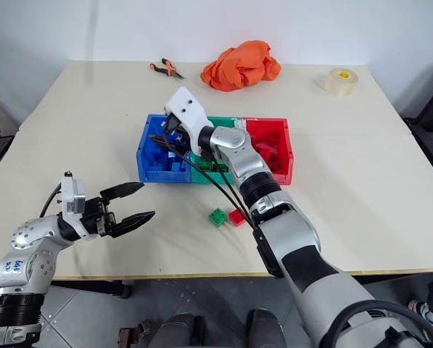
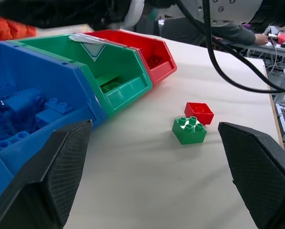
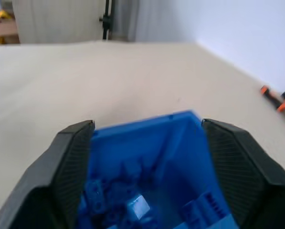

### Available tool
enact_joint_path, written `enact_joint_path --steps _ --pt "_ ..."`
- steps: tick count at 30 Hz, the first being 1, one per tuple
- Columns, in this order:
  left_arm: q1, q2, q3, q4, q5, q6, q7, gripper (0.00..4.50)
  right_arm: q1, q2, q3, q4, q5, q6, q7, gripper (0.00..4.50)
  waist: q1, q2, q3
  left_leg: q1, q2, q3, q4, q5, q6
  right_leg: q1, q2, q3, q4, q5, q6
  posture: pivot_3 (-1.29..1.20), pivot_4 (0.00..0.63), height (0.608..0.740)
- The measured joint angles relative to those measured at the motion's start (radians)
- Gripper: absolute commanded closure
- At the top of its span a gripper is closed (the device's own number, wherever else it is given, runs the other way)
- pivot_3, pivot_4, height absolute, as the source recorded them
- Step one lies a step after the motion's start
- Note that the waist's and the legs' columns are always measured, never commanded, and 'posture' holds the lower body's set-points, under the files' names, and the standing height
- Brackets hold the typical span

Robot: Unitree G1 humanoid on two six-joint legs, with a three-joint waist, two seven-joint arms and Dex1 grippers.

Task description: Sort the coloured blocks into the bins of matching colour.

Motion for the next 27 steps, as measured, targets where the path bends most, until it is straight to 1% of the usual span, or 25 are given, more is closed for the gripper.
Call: enact_joint_path --steps 3,6,7,10,13,17,20,21,24,27 --pt "-0.005 -0.001 -0.003 0.004 0.0 -0.002 -0.001 0.0 0.096 -0.085 -0.004 -0.148 0.032 0.033 0.113 0.94 0.006 0.0 0.0 0.0 -0.001 -0.001 0.0 0.0 0.0 0.001 0.0 0.004 0.0 0.0 0.0 0.0 0.15 0.74" --pt "-0.019 -0.001 -0.012 0.02 0.001 -0.004 -0.011 0.0 0.288 -0.222 0.002 -0.416 0.092 0.136 0.273 0.94 0.012 -0.001 0.0 -0.001 -0.001 -0.003 0.0 0.0 0.0 0.001 0.0 0.006 -0.001 0.0 0.0 0.0 0.15 0.74" --pt "-0.022 -0.001 -0.012 0.026 0.001 -0.005 -0.017 0.0 0.37 -0.282 0.006 -0.519 0.117 0.185 0.328 0.94 0.011 -0.001 0.0 -0.001 -0.001 -0.004 0.0 0.0 0.0 0.002 0.0 0.006 -0.002 0.0 0.0 0.0 0.15 0.74" --pt "-0.032 0.001 -0.013 0.053 0.002 -0.007 -0.027 0.0 0.487 -0.366 0.004 -0.673 0.155 0.269 0.387 0.94 0.003 0.0 0.0 0.0 0.0 0.002 0.0 0.0 0.0 0.001 0.0 0.005 -0.005 0.0 0.0 0.0 0.15 0.74" --pt "-0.058 0.0 -0.025 0.069 0.006 -0.01 -0.044 0.0 0.609 -0.493 -0.023 -0.883 0.223 0.382 0.422 0.94 0.007 0.0 0.0 0.001 0.002 0.005 -0.002 0.0 0.0 0.001 0.001 0.001 -0.006 0.0 0.0 0.0 0.15 0.74" --pt "-0.072 -0.001 -0.031 0.115 0.018 -0.013 -0.058 0.0 0.737 -0.633 -0.078 -1.019 0.272 0.484 0.442 0.94 0.011 -0.001 0.0 0.0 0.001 0.007 -0.002 0.0 0.0 0.001 0.0 -0.002 -0.009 0.0 0.0 0.0 0.15 0.74" --pt "-0.082 0.001 -0.034 0.132 0.022 -0.021 -0.069 0.0 0.936 -0.819 -0.124 -1.093 0.288 0.56 0.488 0.39 0.038 -0.001 -0.001 0.0 0.0 0.006 -0.002 -0.001 0.002 0.003 -0.001 -0.003 -0.012 0.0 0.0 0.0 0.15 0.74" --pt "-0.08 0.001 -0.033 0.136 0.025 -0.022 -0.071 0.0 0.978 -0.865 -0.126 -1.098 0.287 0.585 0.492 0.05 0.04 -0.001 0.0 0.0 -0.001 0.007 -0.002 -0.001 0.002 0.004 -0.002 -0.003 -0.014 0.0 0.0 0.0 0.15 0.74" --pt "-0.087 -0.005 -0.044 0.142 0.032 -0.027 -0.074 0.0 1.036 -0.904 -0.142 -1.127 0.285 0.606 0.49 0.02 0.034 -0.001 0.0 0.002 0.003 0.009 0.0 -0.001 0.002 0.011 -0.002 -0.004 -0.025 0.0 0.0 0.0 0.15 0.74" --pt "-0.095 -0.011 -0.053 0.142 0.034 -0.03 -0.078 0.0 1.049 -0.904 -0.158 -1.141 0.288 0.595 0.468 0.02 0.032 -0.001 0.0 0.003 0.004 0.008 0.0 -0.002 0.001 0.011 -0.002 -0.004 -0.024 0.0 0.0 0.0 0.15 0.74"
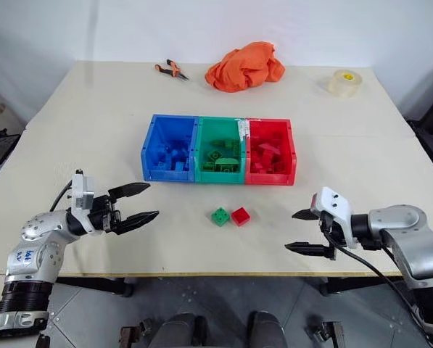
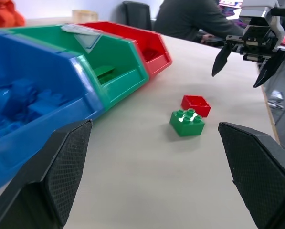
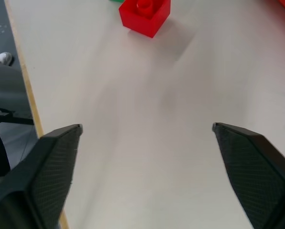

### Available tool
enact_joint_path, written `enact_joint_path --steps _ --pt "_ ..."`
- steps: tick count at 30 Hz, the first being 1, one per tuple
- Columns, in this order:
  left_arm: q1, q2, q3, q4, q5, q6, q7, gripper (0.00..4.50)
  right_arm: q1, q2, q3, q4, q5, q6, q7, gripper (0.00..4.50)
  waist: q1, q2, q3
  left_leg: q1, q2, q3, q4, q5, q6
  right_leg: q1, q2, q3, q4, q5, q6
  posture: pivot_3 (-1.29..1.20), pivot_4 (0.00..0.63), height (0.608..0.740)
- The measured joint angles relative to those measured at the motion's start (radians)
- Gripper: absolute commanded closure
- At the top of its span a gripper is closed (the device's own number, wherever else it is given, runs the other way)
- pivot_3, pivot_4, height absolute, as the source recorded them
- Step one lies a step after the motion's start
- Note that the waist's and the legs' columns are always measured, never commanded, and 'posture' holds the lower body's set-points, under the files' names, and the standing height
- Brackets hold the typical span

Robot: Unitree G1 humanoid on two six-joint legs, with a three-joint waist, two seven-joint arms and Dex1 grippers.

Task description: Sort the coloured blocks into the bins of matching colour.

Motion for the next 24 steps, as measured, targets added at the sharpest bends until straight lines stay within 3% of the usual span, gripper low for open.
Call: enact_joint_path --steps 6,12,24 --pt "-0.001 0.002 0.0 0.0 0.0 0.0 -0.008 0.0 -0.029 0.055 0.007 0.0 0.005 -0.039 -0.037 0.02 0.004 0.0 0.0 -0.001 -0.001 -0.001 0.0 0.0 0.0 0.001 0.0 -0.001 0.0 0.0 0.0 0.0 0.15 0.74" --pt "0.019 0.003 0.008 -0.024 0.0 0.003 0.003 0.0 -0.131 0.164 0.117 0.034 -0.023 -0.064 -0.073 0.02 0.003 0.0 0.0 -0.001 -0.001 -0.002 0.001 0.0 0.0 0.001 0.001 -0.001 0.001 0.0 0.0 0.0 0.15 0.74" --pt "0.099 0.006 0.04 -0.107 -0.005 0.019 0.035 0.0 -0.305 0.332 0.29 0.292 -0.166 -0.216 -0.084 0.02 0.001 0.0 0.0 -0.001 -0.002 -0.003 0.001 0.0 0.0 0.0 0.001 -0.002 0.002 0.0 0.0 0.0 0.15 0.74"
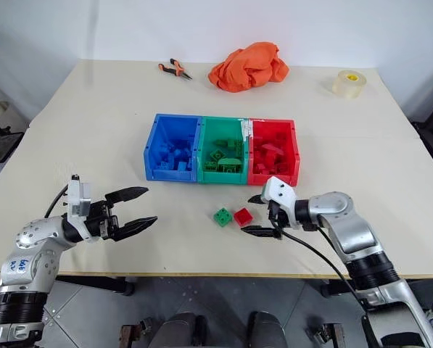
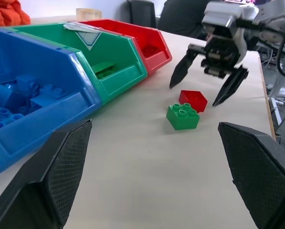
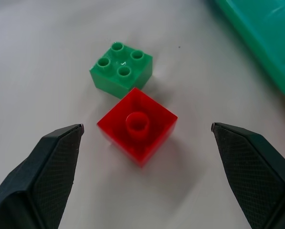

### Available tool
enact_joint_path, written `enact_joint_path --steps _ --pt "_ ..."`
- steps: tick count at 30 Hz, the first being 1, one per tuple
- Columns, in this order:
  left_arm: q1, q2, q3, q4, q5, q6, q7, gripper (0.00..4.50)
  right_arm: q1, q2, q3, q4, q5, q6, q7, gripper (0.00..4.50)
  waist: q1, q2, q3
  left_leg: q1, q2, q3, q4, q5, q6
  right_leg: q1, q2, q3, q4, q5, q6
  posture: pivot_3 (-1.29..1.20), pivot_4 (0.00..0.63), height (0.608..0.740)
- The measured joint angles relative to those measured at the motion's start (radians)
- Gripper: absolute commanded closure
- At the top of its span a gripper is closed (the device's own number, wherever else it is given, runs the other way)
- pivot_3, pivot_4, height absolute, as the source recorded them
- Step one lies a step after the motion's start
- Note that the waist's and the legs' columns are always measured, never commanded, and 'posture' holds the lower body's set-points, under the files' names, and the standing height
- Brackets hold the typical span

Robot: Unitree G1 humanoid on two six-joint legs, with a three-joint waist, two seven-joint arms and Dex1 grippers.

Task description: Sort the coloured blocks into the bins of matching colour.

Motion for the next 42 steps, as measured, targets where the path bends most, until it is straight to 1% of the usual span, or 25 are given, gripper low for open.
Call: enact_joint_path --steps 2,4,6,10,11,14,17,20,23,28,30,31,32,35,38,42 --pt "0.011 0.0 0.001 -0.011 -0.001 0.004 0.003 0.0 -0.017 0.021 0.018 0.037 -0.019 -0.027 0.002 0.02 0.0 0.0 0.0 0.0 0.0 0.0 0.0 0.0 0.0 0.0 0.0 0.0 0.0 0.0 0.0 0.0 0.15 0.74" --pt "0.02 0.0 0.002 -0.027 -0.002 0.005 0.005 0.0 -0.027 0.031 0.028 0.057 -0.029 -0.054 0.014 0.39 0.0 0.0 0.0 0.0 0.0 0.0 0.0 0.0 0.0 0.0 0.0 0.0 0.0 0.0 0.0 0.0 0.15 0.74" --pt "0.026 0.0 0.004 -0.029 -0.003 0.005 0.009 0.0 -0.028 0.032 0.032 0.06 -0.03 -0.064 0.028 0.94 0.0 0.0 0.0 0.0 0.0 -0.001 0.0 0.0 0.0 0.0 0.0 0.0 0.0 0.0 0.0 0.0 0.15 0.74" --pt "0.031 0.0 0.008 -0.029 -0.008 0.005 0.011 0.0 -0.025 0.031 0.026 0.053 -0.03 -0.065 0.033 2.3 0.0 0.0 0.0 0.0 0.0 -0.001 0.0 0.0 0.0 0.0 0.0 0.0 0.0 0.0 0.0 0.0 0.15 0.74" --pt "0.031 0.0 0.009 -0.029 -0.008 0.005 0.011 0.0 -0.022 0.029 0.021 0.046 -0.029 -0.065 0.033 2.4 0.0 0.0 0.0 0.0 0.0 -0.001 0.0 0.0 0.0 0.0 0.0 0.0 0.0 0.0 0.0 0.0 0.15 0.74" --pt "0.034 0.001 0.014 -0.029 -0.008 0.005 0.007 0.0 -0.006 0.009 0.0 0.016 -0.025 -0.059 0.028 2.4 0.0 0.0 0.0 0.0 0.0 -0.001 0.0 0.0 0.0 0.0 0.0 0.0 0.0 0.0 0.0 0.0 0.15 0.74" --pt "0.033 0.006 0.014 -0.027 -0.008 0.0 -0.009 0.0 -0.009 -0.011 -0.056 -0.027 -0.004 -0.031 0.001 2.4 0.0 0.001 0.0 0.0 0.0 -0.001 0.0 0.0 0.0 0.0 0.0 0.0 0.0 0.0 0.0 0.0 0.15 0.74" --pt "0.032 0.009 0.014 -0.021 -0.008 -0.021 -0.045 0.0 -0.06 -0.019 -0.134 -0.026 0.016 -0.005 -0.046 2.4 -0.001 0.001 0.0 0.0 0.0 0.0 0.0 0.0 0.0 0.0 0.0 0.0 0.0 0.0 0.0 0.0 0.15 0.74" --pt "0.026 0.011 0.014 -0.016 -0.01 -0.043 -0.097 0.0 -0.15 -0.02 -0.185 0.029 0.021 -0.002 -0.086 2.4 -0.002 0.001 0.0 0.0 0.0 0.0 0.0 0.0 0.0 -0.001 0.0 0.0 0.0 0.0 0.0 0.0 0.15 0.74" --pt "-0.007 0.028 -0.006 0.026 -0.01 -0.08 -0.203 0.0 -0.3 -0.017 -0.207 0.227 -0.012 -0.032 -0.145 2.4 -0.003 0.001 0.001 0.0 0.0 0.001 0.0 0.0 0.0 -0.001 0.001 -0.001 0.001 0.0 0.0 0.0 0.15 0.74" --pt "-0.033 0.025 -0.021 0.051 -0.01 -0.099 -0.25 0.0 -0.365 -0.004 -0.198 0.338 -0.043 -0.052 -0.174 1.67 -0.003 0.001 0.001 0.0 -0.001 0.002 0.0 0.0 0.0 -0.002 0.001 -0.001 0.002 0.0 0.0 0.0 0.15 0.74" --pt "-0.048 0.02 -0.031 0.058 -0.01 -0.107 -0.265 0.0 -0.391 0.005 -0.196 0.385 -0.058 -0.059 -0.192 1.41 -0.003 0.001 0.001 0.0 -0.001 0.002 0.0 0.0 0.0 -0.002 0.001 -0.001 0.001 0.0 0.0 0.0 0.15 0.74" --pt "-0.061 0.012 -0.038 0.063 -0.01 -0.113 -0.276 0.0 -0.412 0.014 -0.195 0.425 -0.067 -0.064 -0.205 1.05 -0.004 0.001 0.001 0.0 0.0 0.002 0.0 0.0 0.0 -0.002 0.001 -0.001 0.002 0.0 0.0 0.0 0.15 0.74" --pt "-0.091 -0.003 -0.053 0.09 -0.01 -0.126 -0.302 0.0 -0.424 0.027 -0.184 0.467 -0.085 -0.085 -0.209 0.07 -0.006 0.001 0.001 -0.001 -0.001 0.002 0.0 0.0 0.0 -0.003 0.001 -0.001 0.003 0.0 0.0 0.0 0.15 0.74" --pt "-0.092 -0.003 -0.056 0.1 -0.01 -0.129 -0.313 0.0 -0.423 0.027 -0.187 0.461 -0.086 -0.099 -0.203 0.03 -0.012 0.001 0.001 -0.001 0.0 0.002 0.0 0.0 0.0 -0.003 0.001 -0.001 0.003 0.0 0.0 0.0 0.15 0.74" --pt "-0.106 -0.005 -0.064 0.12 -0.01 -0.13 -0.323 0.0 -0.367 0.007 -0.203 0.36 -0.067 -0.094 -0.18 0.03 -0.012 0.001 0.001 -0.001 0.0 0.001 0.0 0.0 0.001 -0.003 0.001 -0.001 0.004 0.0 0.0 0.0 0.15 0.74"
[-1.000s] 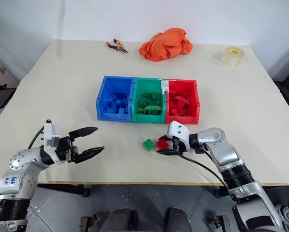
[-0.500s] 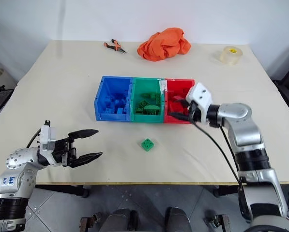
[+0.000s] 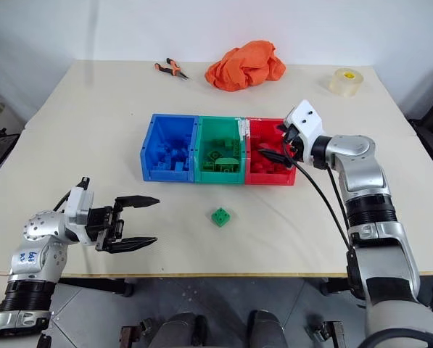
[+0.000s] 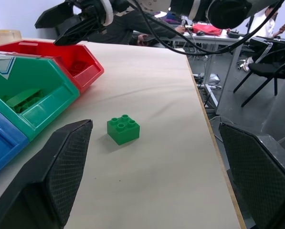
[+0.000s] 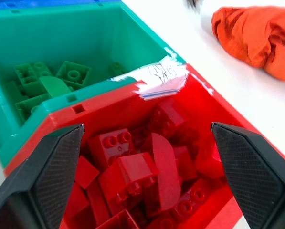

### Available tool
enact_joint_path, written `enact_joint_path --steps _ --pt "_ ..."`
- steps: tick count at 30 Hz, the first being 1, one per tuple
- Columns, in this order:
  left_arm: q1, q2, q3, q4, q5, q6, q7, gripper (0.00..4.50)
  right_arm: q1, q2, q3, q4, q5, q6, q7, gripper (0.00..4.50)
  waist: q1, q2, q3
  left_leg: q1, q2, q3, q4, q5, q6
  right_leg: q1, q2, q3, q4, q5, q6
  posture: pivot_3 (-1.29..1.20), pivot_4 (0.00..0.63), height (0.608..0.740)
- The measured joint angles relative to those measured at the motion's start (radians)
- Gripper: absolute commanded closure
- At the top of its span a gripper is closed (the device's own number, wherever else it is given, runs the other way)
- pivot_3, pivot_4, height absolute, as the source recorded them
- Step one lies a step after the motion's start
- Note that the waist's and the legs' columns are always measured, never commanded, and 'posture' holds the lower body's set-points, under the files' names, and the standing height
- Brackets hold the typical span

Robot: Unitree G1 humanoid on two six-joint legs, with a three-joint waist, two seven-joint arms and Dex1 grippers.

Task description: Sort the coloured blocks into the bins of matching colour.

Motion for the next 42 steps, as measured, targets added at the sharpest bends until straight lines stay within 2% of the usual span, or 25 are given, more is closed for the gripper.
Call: enact_joint_path --steps 5,13,16,19,23,31,38,42 --pt "-0.014 -0.003 -0.011 0.017 0.001 -0.005 -0.006 0.0 0.142 -0.061 -0.029 -0.187 0.059 0.042 0.057 0.03 0.008 0.0 0.0 0.0 0.0 -0.001 0.0 0.0 0.0 0.0 0.0 0.0 0.0 0.0 0.0 0.0 0.15 0.74" --pt "-0.034 0.0 -0.018 0.056 0.006 -0.01 -0.018 0.0 0.633 -0.226 -0.247 -0.598 0.268 0.17 0.167 0.03 0.019 0.0 0.0 0.001 -0.001 -0.002 0.0 0.0 0.001 0.004 -0.001 0.0 -0.004 0.0 0.0 0.0 0.15 0.74" --pt "-0.029 0.011 -0.014 0.06 0.006 -0.011 -0.024 0.0 0.782 -0.294 -0.3 -0.679 0.296 0.181 0.222 0.03 0.016 0.0 0.0 0.002 -0.001 -0.001 0.0 -0.001 0.001 0.005 -0.001 0.0 -0.006 0.0 0.0 0.0 0.15 0.74" --pt "-0.029 0.012 -0.012 0.06 0.006 -0.011 -0.026 0.0 0.832 -0.31 -0.322 -0.712 0.304 0.187 0.232 0.03 0.009 0.0 0.0 0.003 0.001 0.002 0.0 -0.001 0.001 0.005 -0.001 0.001 -0.006 0.0 0.0 0.0 0.15 0.74" --pt "-0.028 0.012 -0.011 0.06 0.006 -0.011 -0.025 0.0 0.797 -0.313 -0.283 -0.734 0.3 0.19 0.216 0.03 0.012 0.0 0.0 0.003 0.001 0.001 0.0 -0.001 0.001 0.005 -0.002 0.001 -0.006 0.0 0.0 0.0 0.15 0.74" --pt "-0.004 0.014 -0.007 0.032 0.005 0.0 -0.003 0.0 0.615 -0.203 -0.028 -0.718 0.244 0.205 0.17 0.03 0.014 0.0 0.0 0.001 0.0 -0.002 0.001 -0.001 0.001 0.004 -0.003 0.002 -0.006 0.0 0.0 0.0 0.15 0.74" --pt "0.031 0.02 -0.007 -0.041 0.001 0.028 0.019 0.0 0.443 -0.043 0.158 -0.549 0.138 0.115 0.169 0.03 0.012 0.001 0.0 0.001 0.0 -0.002 0.001 -0.001 0.001 0.004 -0.001 0.001 -0.004 0.0 0.0 0.0 0.15 0.74" --pt "0.079 0.03 0.008 -0.1 -0.002 0.043 0.044 0.0 0.318 0.079 0.244 -0.354 0.061 0.01 0.177 0.03 0.004 0.0 0.0 0.001 0.0 -0.002 0.0 -0.001 0.0 0.003 -0.001 0.001 -0.003 0.0 0.0 0.0 0.15 0.74"
